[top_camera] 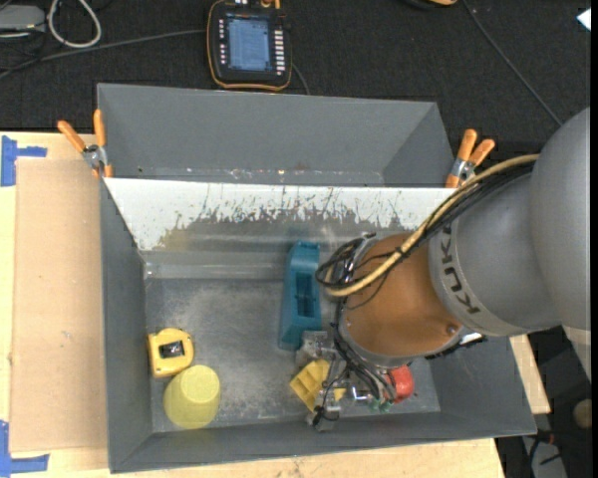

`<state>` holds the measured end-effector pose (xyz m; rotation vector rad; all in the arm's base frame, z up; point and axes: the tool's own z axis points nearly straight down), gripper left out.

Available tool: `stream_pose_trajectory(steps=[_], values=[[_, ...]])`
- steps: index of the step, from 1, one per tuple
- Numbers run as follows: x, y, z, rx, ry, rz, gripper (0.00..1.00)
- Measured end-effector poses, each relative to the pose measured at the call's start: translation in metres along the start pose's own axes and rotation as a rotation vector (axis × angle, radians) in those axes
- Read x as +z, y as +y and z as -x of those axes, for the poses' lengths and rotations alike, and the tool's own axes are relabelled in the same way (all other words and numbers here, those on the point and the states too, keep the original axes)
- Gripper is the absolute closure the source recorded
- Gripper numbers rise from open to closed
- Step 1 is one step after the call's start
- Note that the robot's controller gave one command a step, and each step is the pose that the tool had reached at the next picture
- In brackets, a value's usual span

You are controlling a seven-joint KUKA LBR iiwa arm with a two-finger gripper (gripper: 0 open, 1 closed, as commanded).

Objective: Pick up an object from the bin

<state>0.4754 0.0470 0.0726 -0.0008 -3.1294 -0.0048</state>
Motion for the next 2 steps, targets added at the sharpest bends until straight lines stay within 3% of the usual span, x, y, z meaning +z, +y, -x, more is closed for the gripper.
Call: stream_pose_trajectory(steps=[1, 2], values=[[0.0029, -0.0072, 0.0092, -0.07, -0.008, -0.001, 1.0], [0.0029, -0.0072, 0.0092, -0.07, -0.008, -0.001, 1.0]])
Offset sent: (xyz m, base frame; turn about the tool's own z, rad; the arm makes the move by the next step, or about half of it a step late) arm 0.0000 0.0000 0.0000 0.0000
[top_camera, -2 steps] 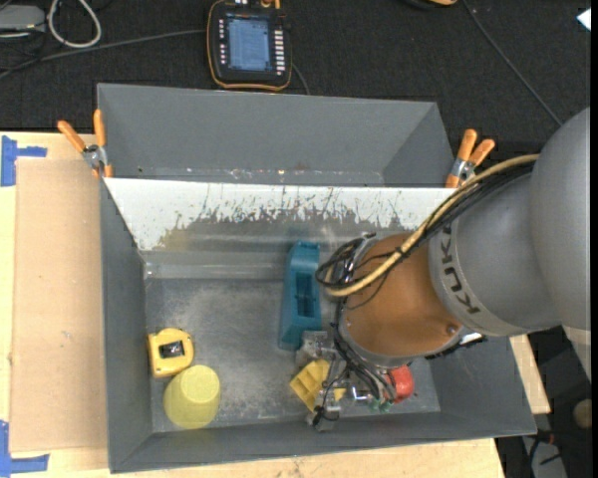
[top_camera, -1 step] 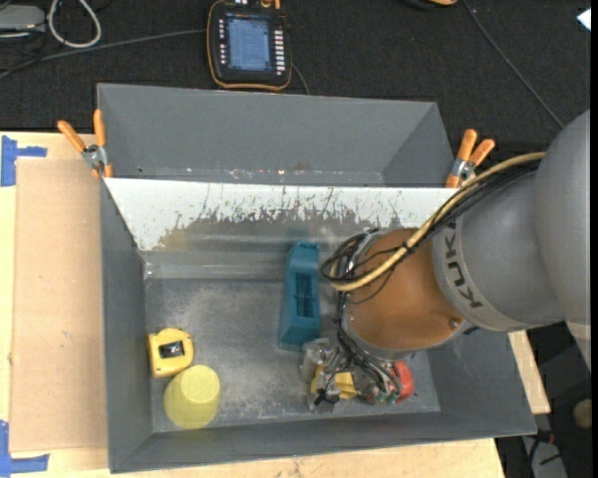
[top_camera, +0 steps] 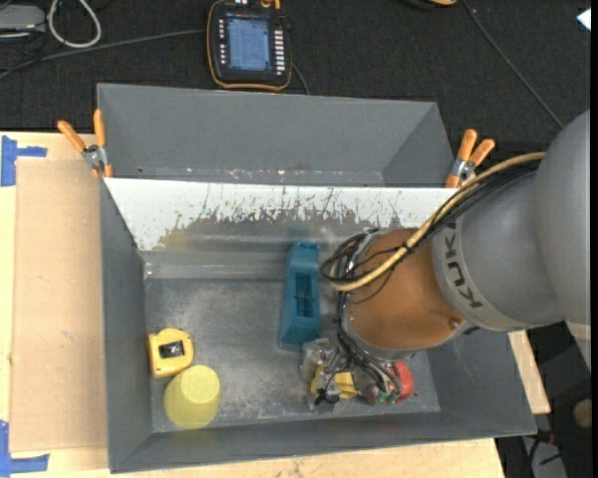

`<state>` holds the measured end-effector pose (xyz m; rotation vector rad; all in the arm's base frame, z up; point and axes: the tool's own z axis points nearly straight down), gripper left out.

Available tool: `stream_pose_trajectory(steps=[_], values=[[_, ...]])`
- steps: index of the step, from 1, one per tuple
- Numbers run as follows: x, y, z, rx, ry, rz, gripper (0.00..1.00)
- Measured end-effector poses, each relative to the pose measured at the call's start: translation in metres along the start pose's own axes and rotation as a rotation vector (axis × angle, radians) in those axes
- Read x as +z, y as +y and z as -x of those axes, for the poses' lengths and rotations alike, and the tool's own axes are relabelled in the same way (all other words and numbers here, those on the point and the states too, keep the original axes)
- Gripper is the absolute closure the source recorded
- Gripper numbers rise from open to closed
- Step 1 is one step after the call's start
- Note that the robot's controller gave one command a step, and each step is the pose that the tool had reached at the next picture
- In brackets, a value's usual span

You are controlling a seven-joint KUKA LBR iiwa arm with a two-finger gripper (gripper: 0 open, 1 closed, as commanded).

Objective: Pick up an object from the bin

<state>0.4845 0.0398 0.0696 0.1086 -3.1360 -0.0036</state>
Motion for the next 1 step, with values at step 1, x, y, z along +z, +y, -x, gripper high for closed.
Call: stream_pose_trajectory(steps=[1], values=[[-0.021, 0.0001, -0.0026, 0.001, 0.009, 0.0, 1.0]])
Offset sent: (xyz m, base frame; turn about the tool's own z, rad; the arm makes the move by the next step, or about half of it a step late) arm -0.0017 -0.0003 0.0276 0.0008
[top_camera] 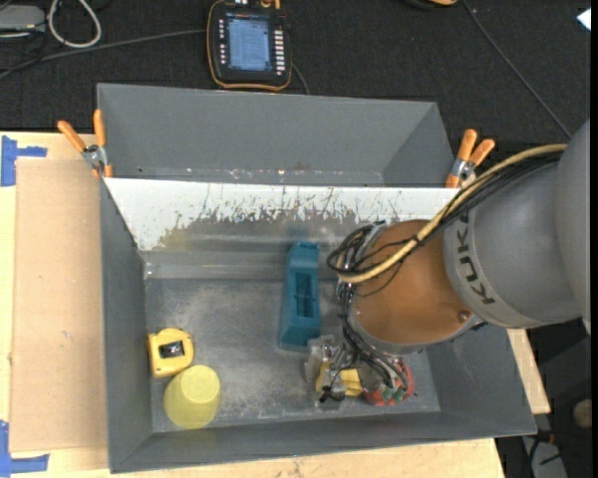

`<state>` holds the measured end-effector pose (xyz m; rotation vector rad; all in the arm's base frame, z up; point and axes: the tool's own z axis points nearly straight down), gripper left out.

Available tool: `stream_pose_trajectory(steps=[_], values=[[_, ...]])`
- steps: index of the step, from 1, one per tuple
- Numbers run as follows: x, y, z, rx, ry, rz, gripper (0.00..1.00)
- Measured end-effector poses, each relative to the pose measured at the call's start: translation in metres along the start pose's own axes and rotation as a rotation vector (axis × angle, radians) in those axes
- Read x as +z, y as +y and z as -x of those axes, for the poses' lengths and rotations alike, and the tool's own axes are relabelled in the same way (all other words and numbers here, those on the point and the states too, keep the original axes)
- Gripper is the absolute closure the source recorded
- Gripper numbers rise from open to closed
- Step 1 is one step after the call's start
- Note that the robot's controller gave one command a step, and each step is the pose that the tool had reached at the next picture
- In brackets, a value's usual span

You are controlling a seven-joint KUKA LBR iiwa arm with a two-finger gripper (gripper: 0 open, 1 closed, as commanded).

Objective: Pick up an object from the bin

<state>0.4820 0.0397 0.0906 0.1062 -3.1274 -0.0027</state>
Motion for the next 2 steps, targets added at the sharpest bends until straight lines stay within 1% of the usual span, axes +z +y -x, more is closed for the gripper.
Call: stream_pose_trajectory(steps=[1, 2], values=[[-0.026, 0.0, 0.002, 0.0, -0.008, 0.0, 1.0], [-0.038, 0.0, 0.001, 0.002, -0.005, 0.0, 1.0]])
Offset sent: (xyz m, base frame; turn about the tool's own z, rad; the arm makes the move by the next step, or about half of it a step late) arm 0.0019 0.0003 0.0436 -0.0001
